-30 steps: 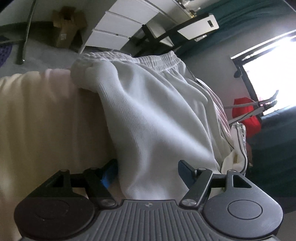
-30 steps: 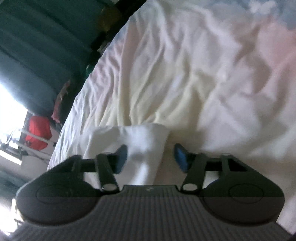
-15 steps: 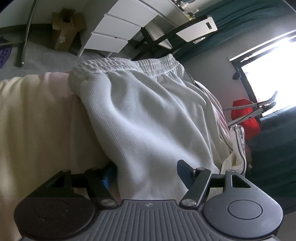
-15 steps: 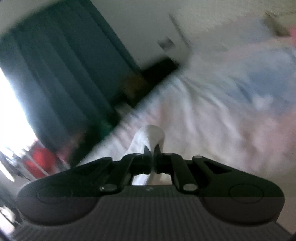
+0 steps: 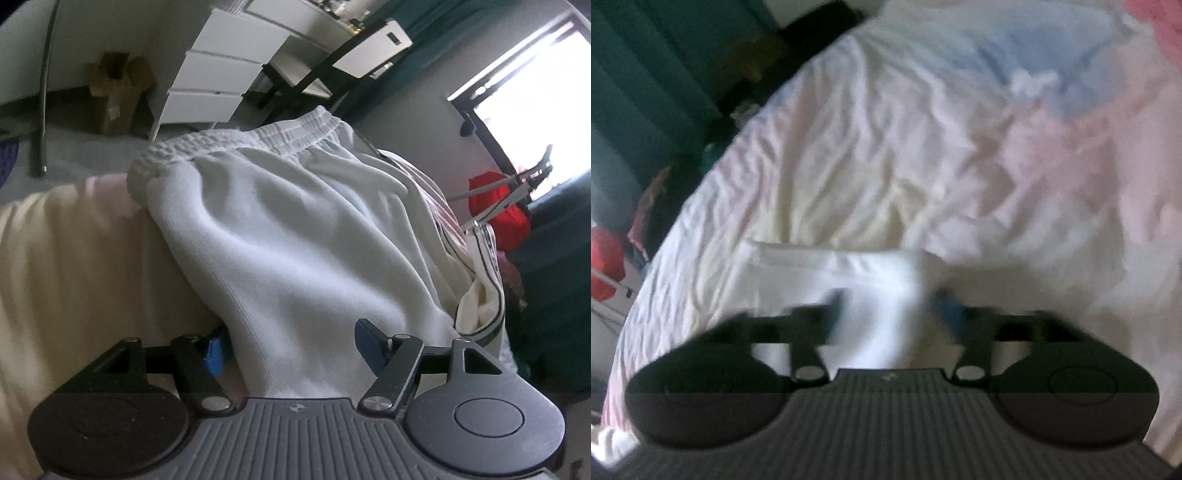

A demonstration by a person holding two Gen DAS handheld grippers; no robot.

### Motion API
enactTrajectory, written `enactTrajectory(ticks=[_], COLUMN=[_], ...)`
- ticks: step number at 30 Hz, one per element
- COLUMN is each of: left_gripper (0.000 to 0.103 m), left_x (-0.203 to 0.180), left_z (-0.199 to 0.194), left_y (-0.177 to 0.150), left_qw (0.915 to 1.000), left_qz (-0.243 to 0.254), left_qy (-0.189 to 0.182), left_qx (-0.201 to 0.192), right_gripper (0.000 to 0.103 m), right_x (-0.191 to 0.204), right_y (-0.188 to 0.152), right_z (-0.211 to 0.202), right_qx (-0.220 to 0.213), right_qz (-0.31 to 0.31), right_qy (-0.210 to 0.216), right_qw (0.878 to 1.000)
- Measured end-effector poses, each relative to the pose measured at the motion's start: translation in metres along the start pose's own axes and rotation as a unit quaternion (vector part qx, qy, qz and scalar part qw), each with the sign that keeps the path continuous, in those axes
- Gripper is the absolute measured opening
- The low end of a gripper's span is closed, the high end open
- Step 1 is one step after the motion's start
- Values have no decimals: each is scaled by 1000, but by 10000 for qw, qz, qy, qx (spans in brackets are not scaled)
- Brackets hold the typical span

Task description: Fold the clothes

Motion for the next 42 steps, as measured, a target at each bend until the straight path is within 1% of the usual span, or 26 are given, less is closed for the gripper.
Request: enactTrajectory(ticks=[4,8,11,12,15,18,20,23,26,28,30,32,33,34,35,36,37,39,40,41,42], left_gripper=[75,77,79,79,80,82,85,89,89,89,90,89,88,87,86,85,82,66,45,15,9], left_x=[-13,-30,-47,-53,-70,-93,-116,-153,-199,-236,-272,-304,-321,-336,-349,-361,-370,-383,-389,-392,-395], left_z=[-12,-26,-34,-36,-42,-40,-28,3,47,77,107,136,150,164,178,193,206,228,237,245,246], left_y=[-11,-26,-41,-47,-64,-77,-76,-64,-34,-12,9,25,32,36,41,45,49,53,55,57,57], left_qw=[9983,9919,9837,9811,9740,9654,9585,9481,9425,9346,9270,9208,9169,9125,9097,9076,9052,8973,8924,8888,8874], left_qz=[495,1092,1544,1687,2078,2426,2678,3022,3200,3392,3604,3786,3886,3973,4020,4064,4112,4204,4248,4278,4304], left_qy=[180,314,376,351,161,-85,-213,-298,-395,-463,-419,-215,-4,301,586,790,932,1300,1499,1631,1639], left_qx=[-257,-571,-838,-878,-891,-952,-957,-942,-880,-965,-947,-908,-911,-929,-858,-698,-530,-339,-271,-218,-225], right_gripper=[82,82,82,82,82,82,82,82,82,82,81,82,82,82,82,81,81,82,82,81,81], right_x=[29,59,81,89,108,127,137,149,159,162,164,164,164,165,165,166,166,167,167,168,169], right_y=[-23,-47,-64,-74,-103,-127,-139,-150,-159,-164,-166,-166,-166,-165,-163,-160,-158,-156,-154,-153,-152], right_z=[-30,-60,-83,-87,-94,-97,-95,-85,-74,-65,-52,-41,-35,-29,-23,-17,-11,1,6,11,16], right_qx=[-366,-719,-980,-996,-951,-974,-962,-878,-777,-710,-639,-514,-452,-392,-332,-266,-218,-184,-140,-82,-25], right_qz=[-748,-1512,-2077,-2269,-2807,-3298,-3514,-3638,-3746,-3803,-3800,-3736,-3684,-3626,-3569,-3498,-3429,-3330,-3295,-3260,-3225], right_qy=[340,697,960,1076,1349,1505,1565,1614,1648,1627,1555,1541,1540,1539,1539,1546,1560,1556,1544,1534,1524], right_qw=[9959,9834,9685,9628,9455,9269,9180,9132,9091,9077,9096,9133,9157,9183,9208,9236,9261,9298,9313,9328,9342])
Point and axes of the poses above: each gripper's, at about its wrist camera, not at the fingertips, and z roughly the way its jaws point, x to its left, y to its top, the point moved 2 cm from there along z, roughly the way its jaws point, and after that the axes turned 13 degrees about x, right-handed, at the moved point
